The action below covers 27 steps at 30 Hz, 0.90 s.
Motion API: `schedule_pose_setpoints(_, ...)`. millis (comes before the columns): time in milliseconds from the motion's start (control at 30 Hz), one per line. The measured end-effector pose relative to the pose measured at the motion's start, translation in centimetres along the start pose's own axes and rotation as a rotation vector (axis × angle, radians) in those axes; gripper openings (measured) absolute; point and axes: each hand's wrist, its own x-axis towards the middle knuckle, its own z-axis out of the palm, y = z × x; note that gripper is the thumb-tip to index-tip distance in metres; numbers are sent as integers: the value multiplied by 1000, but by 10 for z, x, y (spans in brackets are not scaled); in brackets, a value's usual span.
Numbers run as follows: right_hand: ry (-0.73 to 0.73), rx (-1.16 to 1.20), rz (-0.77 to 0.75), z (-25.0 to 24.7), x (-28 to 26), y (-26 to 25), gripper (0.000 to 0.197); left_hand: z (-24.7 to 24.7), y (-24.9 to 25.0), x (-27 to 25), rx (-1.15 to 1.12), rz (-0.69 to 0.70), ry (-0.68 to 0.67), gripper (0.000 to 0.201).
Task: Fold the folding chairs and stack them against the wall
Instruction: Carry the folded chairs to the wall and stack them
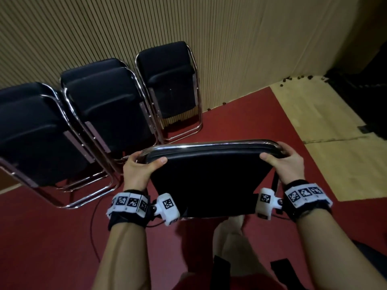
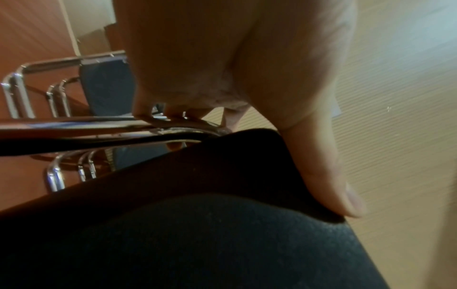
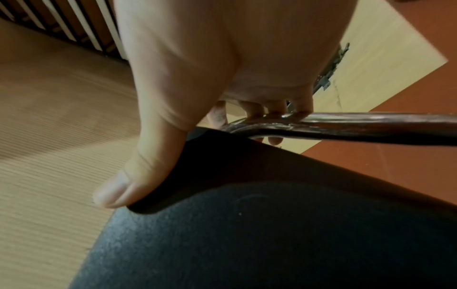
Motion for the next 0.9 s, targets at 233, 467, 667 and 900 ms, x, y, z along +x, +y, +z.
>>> schedule_pose_setpoints(233,-70,-35,46,59,145,-6,70,81,23,111,26,-77,51,82)
schedule_pose_setpoints(467,-164,-103,42,110,281,-50,69,142,57,199,2,-133,118,78)
schedule_pose_setpoints(667,-211,-118,-12,170,373,-84,71,171,75,278,-51,-161,157,76)
schedule_pose_setpoints(900,-199,-128,-22,259,466,-104,75,197,93,405,-95,-175,129,70)
